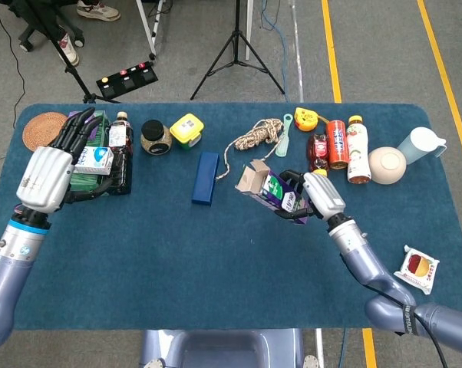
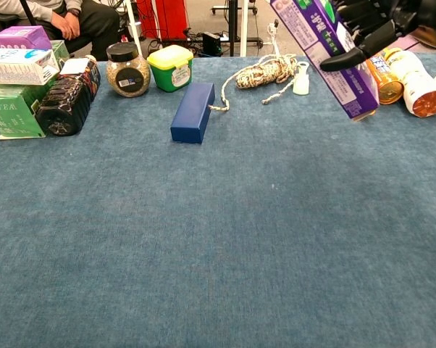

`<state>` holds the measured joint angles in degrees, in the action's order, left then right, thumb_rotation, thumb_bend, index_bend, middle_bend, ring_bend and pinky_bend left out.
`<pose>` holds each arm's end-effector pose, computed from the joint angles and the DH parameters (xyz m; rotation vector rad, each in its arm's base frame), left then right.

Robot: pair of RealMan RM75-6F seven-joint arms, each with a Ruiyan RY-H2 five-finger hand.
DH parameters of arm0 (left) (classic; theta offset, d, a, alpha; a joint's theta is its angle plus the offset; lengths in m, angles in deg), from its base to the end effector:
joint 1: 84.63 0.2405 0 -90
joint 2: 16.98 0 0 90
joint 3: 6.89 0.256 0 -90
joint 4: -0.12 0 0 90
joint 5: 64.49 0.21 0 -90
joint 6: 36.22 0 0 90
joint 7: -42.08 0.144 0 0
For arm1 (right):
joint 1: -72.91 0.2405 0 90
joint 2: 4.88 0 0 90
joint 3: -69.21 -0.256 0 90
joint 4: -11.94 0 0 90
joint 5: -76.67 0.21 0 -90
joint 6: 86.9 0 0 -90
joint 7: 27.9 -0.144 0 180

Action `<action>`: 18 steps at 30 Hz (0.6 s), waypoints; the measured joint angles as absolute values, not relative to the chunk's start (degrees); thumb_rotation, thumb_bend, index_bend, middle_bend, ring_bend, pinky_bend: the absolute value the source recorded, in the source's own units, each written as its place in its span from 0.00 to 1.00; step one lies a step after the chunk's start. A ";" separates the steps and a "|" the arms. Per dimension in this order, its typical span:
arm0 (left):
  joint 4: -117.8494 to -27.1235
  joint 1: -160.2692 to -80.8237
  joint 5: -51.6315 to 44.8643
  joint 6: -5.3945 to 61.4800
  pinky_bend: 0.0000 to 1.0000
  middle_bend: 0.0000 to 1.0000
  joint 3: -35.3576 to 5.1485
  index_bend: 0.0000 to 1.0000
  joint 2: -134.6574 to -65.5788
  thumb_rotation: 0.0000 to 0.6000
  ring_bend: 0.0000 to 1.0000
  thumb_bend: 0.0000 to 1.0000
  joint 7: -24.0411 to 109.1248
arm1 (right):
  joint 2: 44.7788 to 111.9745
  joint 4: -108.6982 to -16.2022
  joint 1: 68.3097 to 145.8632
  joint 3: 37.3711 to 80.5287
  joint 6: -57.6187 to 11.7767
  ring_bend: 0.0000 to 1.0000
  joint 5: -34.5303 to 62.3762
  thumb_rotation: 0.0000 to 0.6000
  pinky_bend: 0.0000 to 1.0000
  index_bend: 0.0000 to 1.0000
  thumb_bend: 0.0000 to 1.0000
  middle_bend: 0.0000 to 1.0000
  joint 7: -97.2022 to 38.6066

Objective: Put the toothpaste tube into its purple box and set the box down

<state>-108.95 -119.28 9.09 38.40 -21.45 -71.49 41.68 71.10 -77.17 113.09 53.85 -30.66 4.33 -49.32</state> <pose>-0.1317 0.3233 0.1959 -1.5370 -0.7866 -1.3603 -0.1457 -0.3673 0.0710 1.5928 -1.3681 1.4213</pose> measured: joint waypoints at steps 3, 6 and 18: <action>-107.80 -118.51 9.86 37.90 0.30 0.00 -21.35 0.00 -70.99 1.00 0.00 0.22 40.10 | 71.08 -76.22 113.19 54.48 -31.41 0.51 4.54 1.00 0.54 0.50 0.46 0.51 -47.21; -106.76 -117.87 10.66 37.59 0.30 0.00 -20.95 0.00 -70.78 1.00 0.00 0.22 39.23 | 70.82 -75.26 113.46 55.35 -32.26 0.51 5.03 1.00 0.54 0.50 0.48 0.51 -42.46; -100.13 -114.76 12.32 36.94 0.29 0.00 -18.19 0.00 -72.10 1.00 0.00 0.22 35.29 | 69.43 -74.37 114.80 60.16 -34.18 0.51 9.83 1.00 0.55 0.50 0.47 0.51 -13.17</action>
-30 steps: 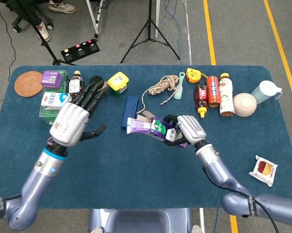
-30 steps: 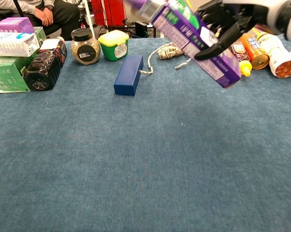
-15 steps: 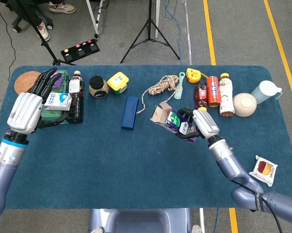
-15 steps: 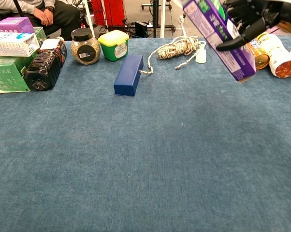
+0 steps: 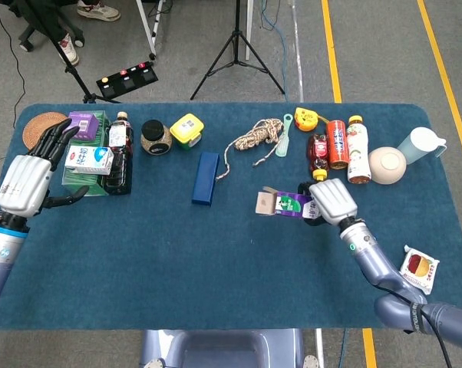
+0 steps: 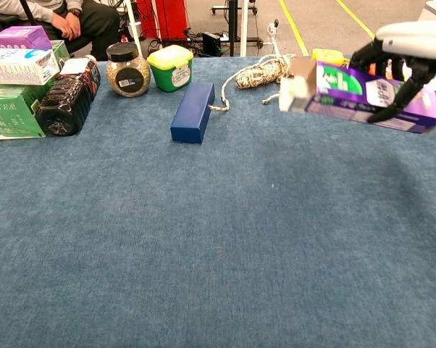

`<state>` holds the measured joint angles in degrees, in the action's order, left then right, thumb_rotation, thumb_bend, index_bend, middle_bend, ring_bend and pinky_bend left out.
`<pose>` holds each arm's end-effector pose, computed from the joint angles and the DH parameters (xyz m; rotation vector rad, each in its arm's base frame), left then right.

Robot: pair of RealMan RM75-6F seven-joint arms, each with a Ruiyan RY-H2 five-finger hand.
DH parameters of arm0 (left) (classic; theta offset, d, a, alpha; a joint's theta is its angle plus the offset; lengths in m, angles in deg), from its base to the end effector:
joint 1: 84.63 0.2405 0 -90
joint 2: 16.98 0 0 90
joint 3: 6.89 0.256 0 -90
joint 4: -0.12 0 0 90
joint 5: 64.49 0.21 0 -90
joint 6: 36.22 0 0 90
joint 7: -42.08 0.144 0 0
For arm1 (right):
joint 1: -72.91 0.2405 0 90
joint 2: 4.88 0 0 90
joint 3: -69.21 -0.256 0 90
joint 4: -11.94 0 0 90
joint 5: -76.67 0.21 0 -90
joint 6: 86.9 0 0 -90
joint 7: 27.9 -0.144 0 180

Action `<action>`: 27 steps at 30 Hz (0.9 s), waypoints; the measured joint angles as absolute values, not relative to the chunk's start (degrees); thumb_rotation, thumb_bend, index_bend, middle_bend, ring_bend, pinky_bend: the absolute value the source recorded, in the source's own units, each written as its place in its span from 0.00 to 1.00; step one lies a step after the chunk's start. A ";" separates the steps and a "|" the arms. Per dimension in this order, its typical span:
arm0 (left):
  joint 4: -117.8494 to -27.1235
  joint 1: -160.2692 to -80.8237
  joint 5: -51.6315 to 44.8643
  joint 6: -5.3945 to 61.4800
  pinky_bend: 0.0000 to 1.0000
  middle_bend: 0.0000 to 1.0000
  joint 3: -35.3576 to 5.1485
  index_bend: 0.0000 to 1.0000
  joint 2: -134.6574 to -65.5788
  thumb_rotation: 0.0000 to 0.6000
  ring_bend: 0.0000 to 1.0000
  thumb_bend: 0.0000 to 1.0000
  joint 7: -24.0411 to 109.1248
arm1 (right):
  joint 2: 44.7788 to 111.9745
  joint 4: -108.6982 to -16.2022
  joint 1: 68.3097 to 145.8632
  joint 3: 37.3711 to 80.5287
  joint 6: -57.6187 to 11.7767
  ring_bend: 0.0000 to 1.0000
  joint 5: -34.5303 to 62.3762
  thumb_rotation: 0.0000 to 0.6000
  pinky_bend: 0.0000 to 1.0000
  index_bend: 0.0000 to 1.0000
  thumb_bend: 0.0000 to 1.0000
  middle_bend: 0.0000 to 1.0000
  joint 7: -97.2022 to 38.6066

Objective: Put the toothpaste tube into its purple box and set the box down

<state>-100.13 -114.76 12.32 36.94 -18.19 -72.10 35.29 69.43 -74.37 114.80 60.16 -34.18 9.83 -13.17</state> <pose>-0.1907 0.3202 0.1968 -1.5270 -0.8295 -1.2377 -0.1842 -0.3670 0.0638 1.8482 -0.8201 0.8287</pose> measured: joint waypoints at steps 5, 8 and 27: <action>-96.34 -113.57 13.47 36.71 0.29 0.00 -17.04 0.00 -73.64 1.00 0.00 0.22 32.46 | 71.11 -75.23 115.78 61.77 -34.15 0.51 16.30 1.00 0.55 0.50 0.47 0.51 -0.64; -94.32 -113.03 13.82 36.39 0.29 0.00 -16.58 0.00 -74.38 1.00 0.00 0.22 30.65 | 73.27 -75.23 116.44 62.40 -34.18 0.50 20.59 1.00 0.55 0.50 0.47 0.51 3.33; -85.75 -110.63 16.17 35.33 0.26 0.00 -15.29 0.00 -77.19 1.00 0.00 0.21 21.56 | 74.35 -79.64 117.85 61.86 -37.42 0.07 27.33 1.00 0.29 0.03 0.00 0.04 1.20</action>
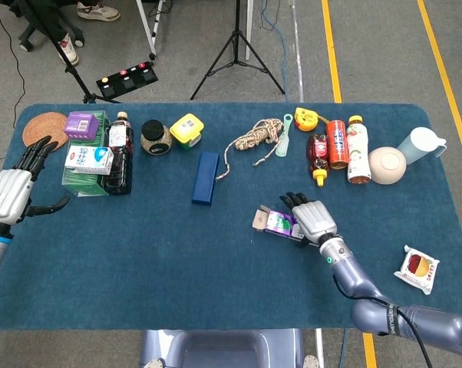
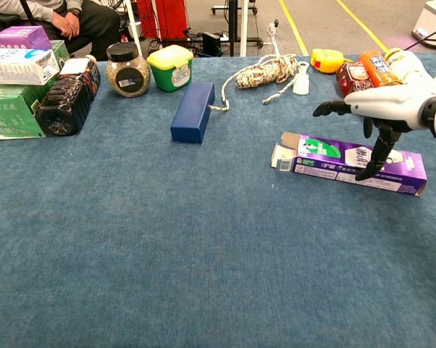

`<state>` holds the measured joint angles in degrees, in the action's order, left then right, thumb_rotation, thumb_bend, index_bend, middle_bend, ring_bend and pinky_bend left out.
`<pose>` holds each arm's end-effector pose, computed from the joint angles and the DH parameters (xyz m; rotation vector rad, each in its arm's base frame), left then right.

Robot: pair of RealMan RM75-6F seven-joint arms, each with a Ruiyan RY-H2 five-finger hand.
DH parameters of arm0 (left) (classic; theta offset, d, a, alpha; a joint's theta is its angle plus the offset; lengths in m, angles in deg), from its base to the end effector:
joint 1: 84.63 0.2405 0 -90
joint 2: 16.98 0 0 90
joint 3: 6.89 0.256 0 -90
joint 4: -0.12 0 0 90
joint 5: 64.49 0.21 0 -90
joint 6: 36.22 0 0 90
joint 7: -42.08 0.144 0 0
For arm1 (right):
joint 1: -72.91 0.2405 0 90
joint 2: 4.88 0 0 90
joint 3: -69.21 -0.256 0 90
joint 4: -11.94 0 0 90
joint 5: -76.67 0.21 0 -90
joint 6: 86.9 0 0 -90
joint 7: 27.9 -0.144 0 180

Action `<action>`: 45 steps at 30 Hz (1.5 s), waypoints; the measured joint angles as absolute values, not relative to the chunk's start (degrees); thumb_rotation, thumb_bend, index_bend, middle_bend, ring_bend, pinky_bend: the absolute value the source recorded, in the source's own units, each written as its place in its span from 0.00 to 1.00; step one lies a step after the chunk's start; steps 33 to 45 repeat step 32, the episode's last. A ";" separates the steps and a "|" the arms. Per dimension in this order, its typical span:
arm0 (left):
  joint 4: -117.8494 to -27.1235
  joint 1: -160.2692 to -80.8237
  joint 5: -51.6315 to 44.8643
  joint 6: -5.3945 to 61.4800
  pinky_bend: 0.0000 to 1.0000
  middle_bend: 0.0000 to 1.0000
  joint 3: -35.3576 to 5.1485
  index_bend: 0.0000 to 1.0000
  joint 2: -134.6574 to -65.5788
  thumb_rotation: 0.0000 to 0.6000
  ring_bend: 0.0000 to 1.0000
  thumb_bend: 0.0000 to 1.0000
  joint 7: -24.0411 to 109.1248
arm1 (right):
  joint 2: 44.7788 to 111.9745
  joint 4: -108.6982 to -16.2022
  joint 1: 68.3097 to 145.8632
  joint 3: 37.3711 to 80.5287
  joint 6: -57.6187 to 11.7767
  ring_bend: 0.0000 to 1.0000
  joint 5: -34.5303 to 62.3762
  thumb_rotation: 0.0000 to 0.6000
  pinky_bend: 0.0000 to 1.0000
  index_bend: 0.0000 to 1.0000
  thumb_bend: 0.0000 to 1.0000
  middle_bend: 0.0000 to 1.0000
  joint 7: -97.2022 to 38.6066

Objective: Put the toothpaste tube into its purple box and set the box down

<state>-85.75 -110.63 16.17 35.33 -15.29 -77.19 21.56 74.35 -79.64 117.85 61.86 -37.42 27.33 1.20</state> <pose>-0.2597 0.3162 0.1874 -1.4839 -0.9656 -1.1938 -0.1747 -0.3458 0.0130 1.9044 -0.9855 0.6500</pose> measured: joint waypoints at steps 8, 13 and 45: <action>-86.27 -106.38 18.38 38.34 0.19 0.00 -12.34 0.00 -76.27 1.00 0.00 0.09 20.81 | 67.93 -86.02 114.86 61.65 -33.62 0.07 19.77 1.00 0.26 0.03 0.00 0.04 -4.05; -86.25 -101.38 18.47 43.47 0.17 0.00 -10.49 0.00 -76.33 1.00 0.00 0.05 21.52 | 63.96 -86.20 110.15 63.70 -27.21 0.07 7.71 1.00 0.24 0.03 0.00 0.05 -9.66; -84.79 -88.02 20.63 51.96 0.16 0.00 -3.72 0.00 -79.42 1.00 0.00 0.04 22.11 | 61.72 -70.40 86.77 70.24 5.29 0.03 -12.04 1.00 0.19 0.07 0.00 0.06 -24.70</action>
